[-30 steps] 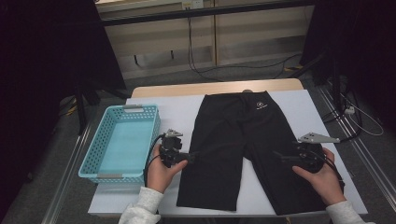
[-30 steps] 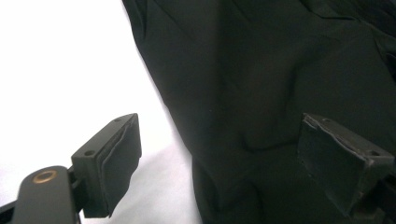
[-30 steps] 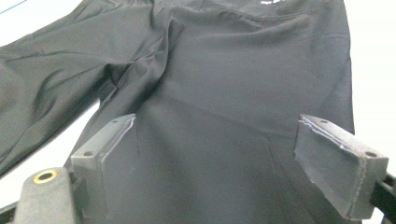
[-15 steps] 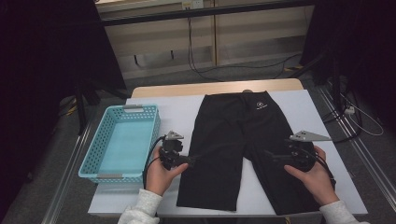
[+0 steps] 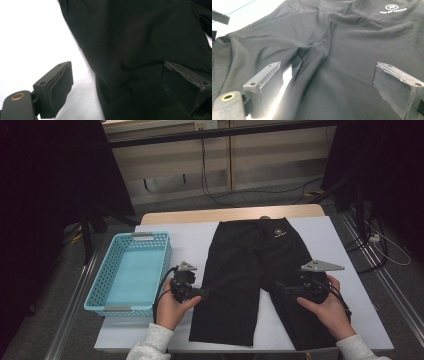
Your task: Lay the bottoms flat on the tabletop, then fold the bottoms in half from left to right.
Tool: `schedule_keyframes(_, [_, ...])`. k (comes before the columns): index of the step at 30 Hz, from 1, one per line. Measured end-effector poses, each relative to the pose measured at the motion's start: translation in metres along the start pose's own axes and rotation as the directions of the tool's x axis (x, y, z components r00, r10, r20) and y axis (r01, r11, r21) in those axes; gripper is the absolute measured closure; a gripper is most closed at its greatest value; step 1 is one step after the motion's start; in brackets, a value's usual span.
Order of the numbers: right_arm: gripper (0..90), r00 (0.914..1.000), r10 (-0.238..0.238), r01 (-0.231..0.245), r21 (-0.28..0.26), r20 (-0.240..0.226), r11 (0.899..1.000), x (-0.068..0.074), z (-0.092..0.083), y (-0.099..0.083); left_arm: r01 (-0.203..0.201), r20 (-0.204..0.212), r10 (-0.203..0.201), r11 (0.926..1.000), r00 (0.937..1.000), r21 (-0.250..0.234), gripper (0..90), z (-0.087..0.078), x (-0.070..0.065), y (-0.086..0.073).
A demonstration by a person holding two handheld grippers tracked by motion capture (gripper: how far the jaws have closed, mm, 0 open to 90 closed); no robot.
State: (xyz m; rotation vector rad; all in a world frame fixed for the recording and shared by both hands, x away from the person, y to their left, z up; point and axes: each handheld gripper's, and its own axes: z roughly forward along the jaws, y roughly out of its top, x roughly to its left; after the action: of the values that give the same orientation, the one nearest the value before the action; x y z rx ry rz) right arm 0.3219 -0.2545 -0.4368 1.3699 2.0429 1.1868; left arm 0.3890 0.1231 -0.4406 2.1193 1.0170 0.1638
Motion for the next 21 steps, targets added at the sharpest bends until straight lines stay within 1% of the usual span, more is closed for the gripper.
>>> schedule_keyframes(1, [9.3, 1.0000, -0.002, 0.002, 0.000, 0.000, 1.000, 0.001, 0.000, 0.001, -0.006, -0.008, 0.006, 1.0000, 1.0000, 0.008, 10.5, 0.000, 0.000, 0.000])
schedule_keyframes(3, [9.3, 1.0000, -0.004, 0.004, -0.007, -0.002, 1.000, 0.003, 0.001, 0.003, -0.006, -0.015, 0.006, 0.9999, 0.9999, 0.010, 10.5, -0.001, -0.001, -0.001])
schedule_keyframes(5, [9.3, 0.9999, -0.008, 0.008, -0.006, -0.007, 1.000, 0.004, 0.001, 0.004, -0.004, -0.021, 0.004, 1.0000, 0.9998, -0.006, 10.5, 0.000, -0.004, -0.002])
schedule_keyframes(6, [9.3, 0.9999, -0.010, 0.010, -0.007, -0.009, 1.000, 0.006, 0.002, 0.005, -0.012, -0.015, 0.012, 0.9999, 0.9998, 0.003, 10.8, -0.001, -0.004, -0.002])
schedule_keyframes(9, [9.7, 0.9997, -0.018, 0.018, -0.013, -0.016, 1.000, 0.008, 0.003, 0.008, -0.010, -0.015, 0.010, 0.9999, 0.9998, 0.009, 11.1, 0.001, -0.005, -0.003])
schedule_keyframes(10, [9.7, 0.9997, -0.019, 0.019, -0.013, -0.016, 1.000, 0.008, 0.003, 0.009, -0.015, -0.008, 0.016, 0.9996, 0.9998, 0.022, 11.3, 0.001, -0.004, -0.003])
schedule_keyframes(11, [9.7, 0.9997, -0.019, 0.019, -0.014, -0.015, 1.000, 0.008, 0.003, 0.009, -0.009, -0.015, 0.009, 0.9999, 0.9998, 0.013, 11.3, 0.002, -0.005, -0.005])
schedule_keyframes(13, [9.8, 0.9996, -0.020, 0.019, -0.014, -0.021, 1.000, 0.009, 0.005, 0.010, -0.011, -0.014, 0.012, 0.9995, 0.9998, 0.029, 11.6, 0.002, -0.003, -0.006])
schedule_keyframes(14, [9.9, 0.9995, -0.022, 0.022, -0.013, -0.022, 1.000, 0.009, 0.005, 0.010, -0.007, -0.017, 0.008, 0.9996, 0.9998, 0.029, 11.8, 0.001, -0.003, -0.006])
schedule_keyframes(15, [9.9, 0.9994, -0.022, 0.022, -0.011, -0.024, 1.000, 0.010, 0.006, 0.010, -0.004, -0.025, 0.004, 0.9998, 0.9997, 0.022, 12.0, 0.002, -0.003, -0.007])
schedule_keyframes(16, [10.0, 0.9993, -0.025, 0.025, -0.009, -0.028, 1.000, 0.010, 0.007, 0.011, -0.005, -0.027, 0.006, 0.9994, 0.9996, 0.035, 12.3, 0.002, -0.002, -0.008])
schedule_keyframes(20, [10.0, 0.9982, -0.049, 0.049, -0.001, -0.035, 0.999, 0.014, 0.011, 0.011, -0.007, -0.056, 0.010, 0.9986, 0.9984, 0.052, 13.0, 0.004, 0.001, -0.012])
schedule_keyframes(21, [10.0, 0.9979, -0.053, 0.053, 0.003, -0.037, 0.999, 0.014, 0.011, 0.011, -0.002, -0.067, 0.005, 0.9986, 0.9977, 0.052, 13.2, 0.004, 0.001, -0.014])
